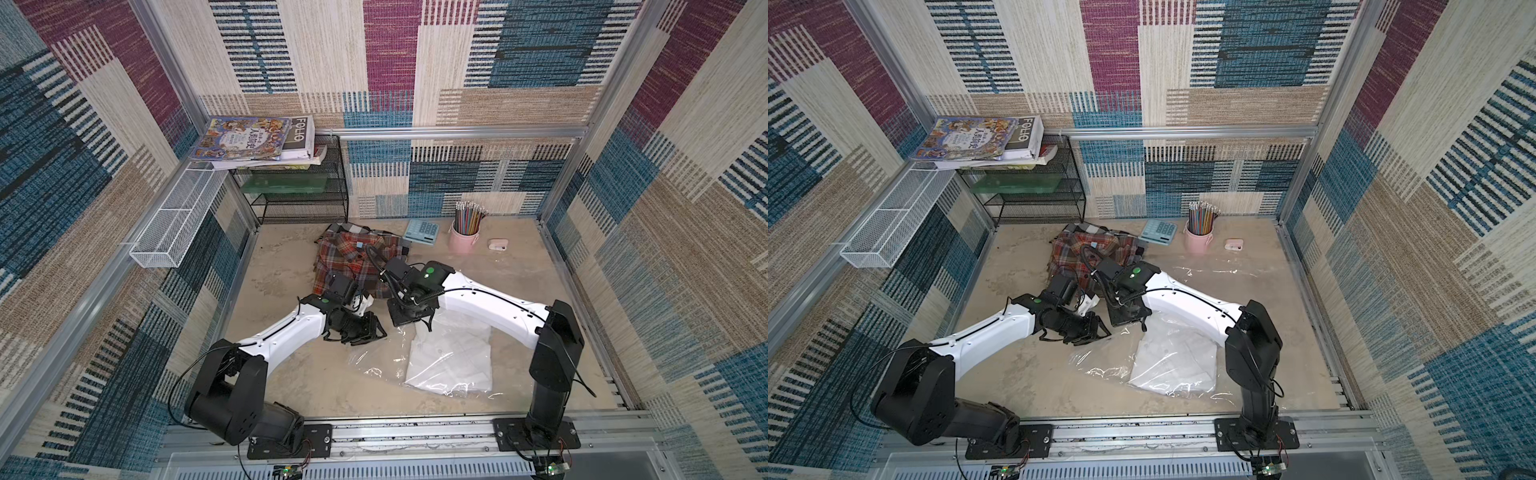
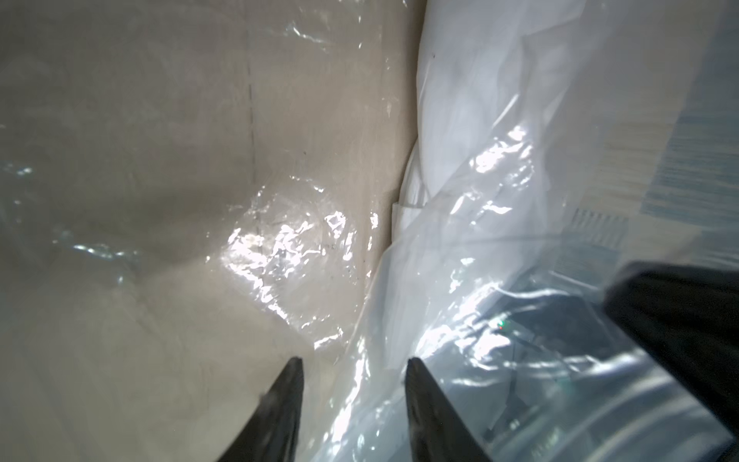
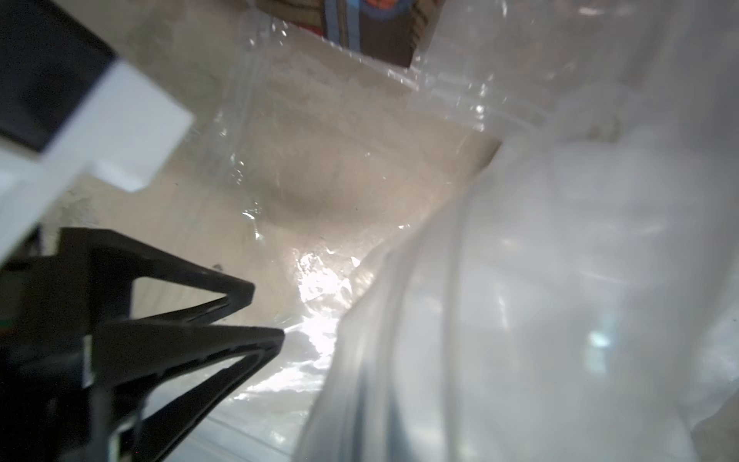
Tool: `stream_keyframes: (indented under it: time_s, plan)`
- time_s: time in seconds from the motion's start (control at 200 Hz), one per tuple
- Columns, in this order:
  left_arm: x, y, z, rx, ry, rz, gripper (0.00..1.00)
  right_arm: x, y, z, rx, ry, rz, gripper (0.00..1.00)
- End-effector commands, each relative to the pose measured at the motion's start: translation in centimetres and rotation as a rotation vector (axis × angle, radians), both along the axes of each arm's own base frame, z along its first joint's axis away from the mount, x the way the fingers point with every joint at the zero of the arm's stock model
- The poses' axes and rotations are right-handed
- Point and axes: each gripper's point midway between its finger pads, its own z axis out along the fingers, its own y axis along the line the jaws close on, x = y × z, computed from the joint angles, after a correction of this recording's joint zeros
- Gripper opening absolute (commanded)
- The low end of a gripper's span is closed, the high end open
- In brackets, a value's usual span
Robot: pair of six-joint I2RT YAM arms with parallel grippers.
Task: Take the shirt out of the vacuum bag
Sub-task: Open the vacuum bag at the center of the board.
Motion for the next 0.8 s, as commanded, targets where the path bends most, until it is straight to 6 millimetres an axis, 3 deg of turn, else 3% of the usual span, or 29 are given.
stream_keyframes:
  time_s: [0.0, 0.23, 0.466, 0.616, 0.691, 0.796]
  plan:
    - [0.9, -0.4, 0.4, -0.004, -0.005, -0.002, 0.47, 0.6, -0.8, 2.5, -0.002, -0.056, 0.008, 0.00]
    - [2.6, -3.2, 2.9, -0.071, -0.021, -0.028, 0.49, -0.5, -3.6, 5.5, 0.007, -0.064, 0.019, 0.00]
    - [1.7, -6.8, 5.7, -0.134, -0.033, -0.101, 0.49, -1.8, -5.8, 7.8, 0.053, -0.081, 0.024, 0.00]
    - [-0.7, -8.5, 4.9, -0.156, 0.028, -0.183, 0.45, -1.7, -6.6, 8.2, 0.110, -0.092, 0.017, 0.00]
    - [-2.4, -9.2, 3.6, -0.140, 0.059, -0.233, 0.45, -1.6, -6.0, 8.2, 0.160, -0.097, 0.040, 0.00]
    - [-3.4, -9.5, 1.0, -0.070, 0.091, -0.250, 0.45, -1.2, -5.4, 8.0, 0.203, -0.090, 0.041, 0.00]
